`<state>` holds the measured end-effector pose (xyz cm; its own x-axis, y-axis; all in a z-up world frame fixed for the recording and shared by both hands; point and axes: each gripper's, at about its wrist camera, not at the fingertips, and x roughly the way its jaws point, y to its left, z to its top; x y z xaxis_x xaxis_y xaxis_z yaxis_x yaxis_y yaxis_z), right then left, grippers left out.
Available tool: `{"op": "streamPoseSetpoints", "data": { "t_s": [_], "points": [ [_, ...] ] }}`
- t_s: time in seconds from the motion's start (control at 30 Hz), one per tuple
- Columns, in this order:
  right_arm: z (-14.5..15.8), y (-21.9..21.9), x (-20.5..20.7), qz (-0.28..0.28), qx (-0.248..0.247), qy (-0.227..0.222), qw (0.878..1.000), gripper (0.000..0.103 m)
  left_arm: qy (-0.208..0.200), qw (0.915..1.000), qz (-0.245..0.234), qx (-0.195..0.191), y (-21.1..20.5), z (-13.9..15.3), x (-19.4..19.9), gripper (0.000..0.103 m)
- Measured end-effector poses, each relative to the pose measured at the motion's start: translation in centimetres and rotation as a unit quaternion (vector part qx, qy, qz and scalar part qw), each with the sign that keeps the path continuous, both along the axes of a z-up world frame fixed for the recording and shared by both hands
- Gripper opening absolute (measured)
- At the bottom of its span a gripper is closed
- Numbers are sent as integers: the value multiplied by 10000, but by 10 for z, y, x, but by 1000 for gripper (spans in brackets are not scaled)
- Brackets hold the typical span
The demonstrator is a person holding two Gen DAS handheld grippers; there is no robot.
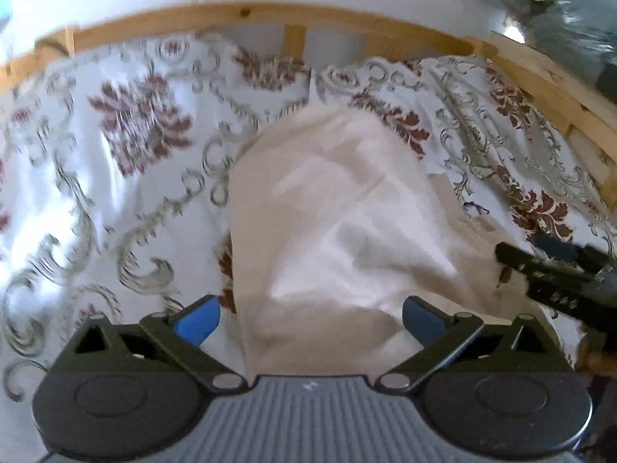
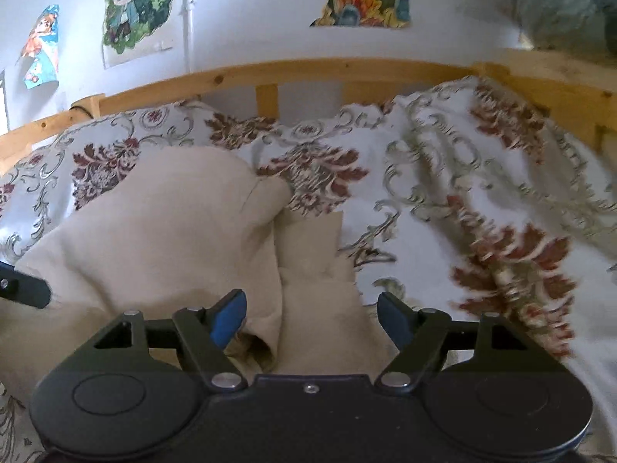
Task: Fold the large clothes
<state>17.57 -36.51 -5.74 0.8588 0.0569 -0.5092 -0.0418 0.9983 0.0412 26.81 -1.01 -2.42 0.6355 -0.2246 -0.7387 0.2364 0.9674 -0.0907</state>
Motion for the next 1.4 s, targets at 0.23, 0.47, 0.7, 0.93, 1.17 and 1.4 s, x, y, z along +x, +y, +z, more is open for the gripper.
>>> {"op": "streamPoseSetpoints", "data": {
  "t_s": [0.23, 0.47, 0.7, 0.93, 1.17, 1.4],
  "points": [
    [52, 2, -58, -266, 333, -515, 9978, 95, -629, 9979, 174, 50, 4, 36, -48, 102],
    [89, 17, -139, -587, 999, -901, 9892, 102, -1248, 9912, 335, 278, 27, 66, -120, 102],
    [96, 43, -206, -651, 857, -884, 9903, 102, -1135, 9925, 454, 48, 57, 68, -170, 102],
    [84, 54, -233, -651, 775, -658, 9927, 102, -1296, 9903, 473, 151, 67, 59, -201, 102],
    [75, 55, -226, -652, 698, -562, 9938, 102, -1308, 9895, 564, 254, 62, 51, -200, 102],
    [69, 54, -219, -621, 730, -408, 9946, 102, -1126, 9923, 477, 191, 61, 41, -198, 102]
  ]
}}
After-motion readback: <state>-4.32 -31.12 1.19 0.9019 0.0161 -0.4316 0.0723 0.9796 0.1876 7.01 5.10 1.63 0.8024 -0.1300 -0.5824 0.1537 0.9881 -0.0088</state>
